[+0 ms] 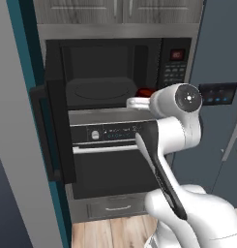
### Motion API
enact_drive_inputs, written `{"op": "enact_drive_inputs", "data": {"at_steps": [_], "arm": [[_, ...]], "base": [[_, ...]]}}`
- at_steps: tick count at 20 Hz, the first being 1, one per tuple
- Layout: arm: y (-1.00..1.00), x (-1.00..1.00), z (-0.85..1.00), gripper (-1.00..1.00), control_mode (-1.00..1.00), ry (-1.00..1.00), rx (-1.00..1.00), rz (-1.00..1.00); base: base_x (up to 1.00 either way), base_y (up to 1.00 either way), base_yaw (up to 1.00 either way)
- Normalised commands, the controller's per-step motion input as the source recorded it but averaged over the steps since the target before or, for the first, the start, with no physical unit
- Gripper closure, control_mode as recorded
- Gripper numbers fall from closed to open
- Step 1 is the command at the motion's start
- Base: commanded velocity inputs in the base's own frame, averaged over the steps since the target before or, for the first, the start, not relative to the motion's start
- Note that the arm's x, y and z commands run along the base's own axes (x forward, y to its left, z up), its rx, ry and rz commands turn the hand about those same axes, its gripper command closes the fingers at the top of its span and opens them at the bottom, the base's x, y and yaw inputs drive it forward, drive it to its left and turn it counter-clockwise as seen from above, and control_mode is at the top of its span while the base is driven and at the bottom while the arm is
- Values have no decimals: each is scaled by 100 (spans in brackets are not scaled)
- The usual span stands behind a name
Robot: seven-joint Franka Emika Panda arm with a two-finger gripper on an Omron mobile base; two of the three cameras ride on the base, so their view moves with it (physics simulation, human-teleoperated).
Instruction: Place the microwavable item in the microwave. Then, close the microwave door and press the start button.
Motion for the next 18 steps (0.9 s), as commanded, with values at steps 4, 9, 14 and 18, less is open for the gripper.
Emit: {"op": "enact_drive_inputs", "data": {"at_steps": [4,9,14,18], "arm": [[13,91,0,100,-100,1,0,0],[8,85,-15,100,-100,5,0,3],[19,74,-34,100,-100,1,-3,2],[16,74,-26,100,-100,4,-1,3]], "base": [[0,0,0],[0,0,0],[0,0,0],[0,0,0]]}}
